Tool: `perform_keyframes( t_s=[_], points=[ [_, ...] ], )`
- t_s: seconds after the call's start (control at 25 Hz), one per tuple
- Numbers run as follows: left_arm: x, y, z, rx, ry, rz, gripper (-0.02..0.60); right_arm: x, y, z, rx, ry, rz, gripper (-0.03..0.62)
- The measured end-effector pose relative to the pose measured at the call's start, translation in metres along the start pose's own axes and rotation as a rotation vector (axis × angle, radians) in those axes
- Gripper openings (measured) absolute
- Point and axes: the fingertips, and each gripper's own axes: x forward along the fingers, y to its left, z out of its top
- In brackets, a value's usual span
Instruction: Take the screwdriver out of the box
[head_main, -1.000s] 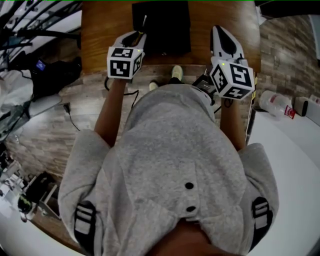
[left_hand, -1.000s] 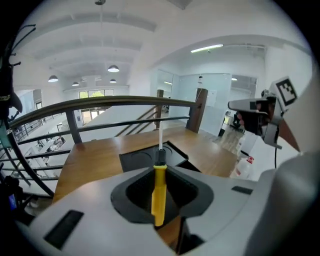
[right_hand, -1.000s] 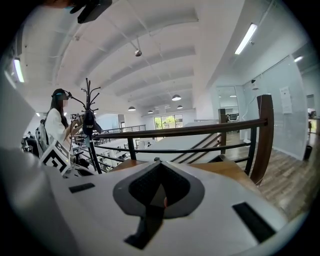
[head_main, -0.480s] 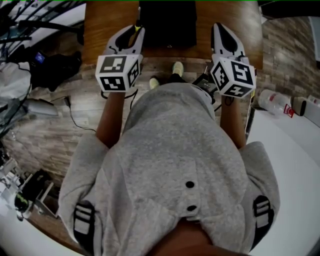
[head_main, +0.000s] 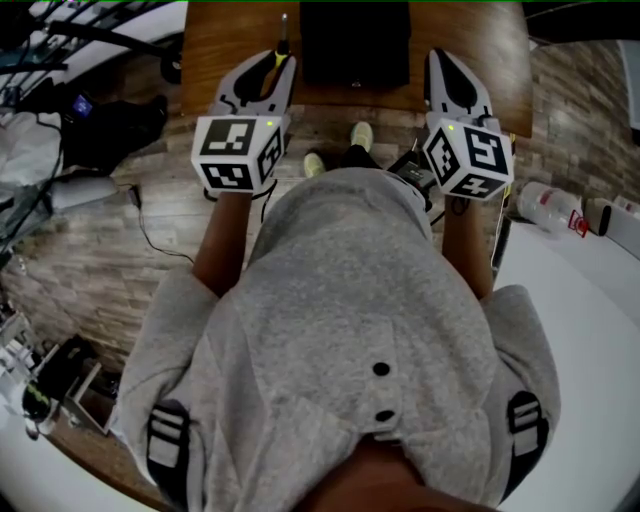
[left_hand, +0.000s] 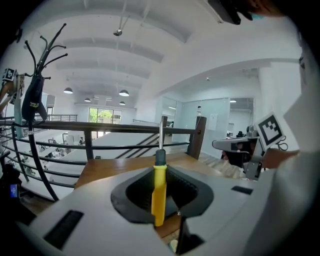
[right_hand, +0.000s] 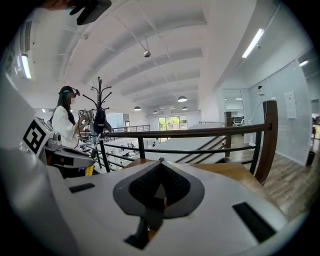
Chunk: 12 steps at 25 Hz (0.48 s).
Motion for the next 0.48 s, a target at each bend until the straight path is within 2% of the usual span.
perform_keyframes(
  t_s=[0.28,0.48],
  points=[
    [-0.033,0.024,-0.005,-0.005,-0.032,-0.017,0.084,-0.003,0.042,-0.006,-0.023,0.010,-0.010,0.011],
    [-0.057,0.022,-0.006,-0.012,-0.064,-0.048,0.084,-0.017,0.060,-0.008,-0.055,0.018,-0.029,0.011]
  ],
)
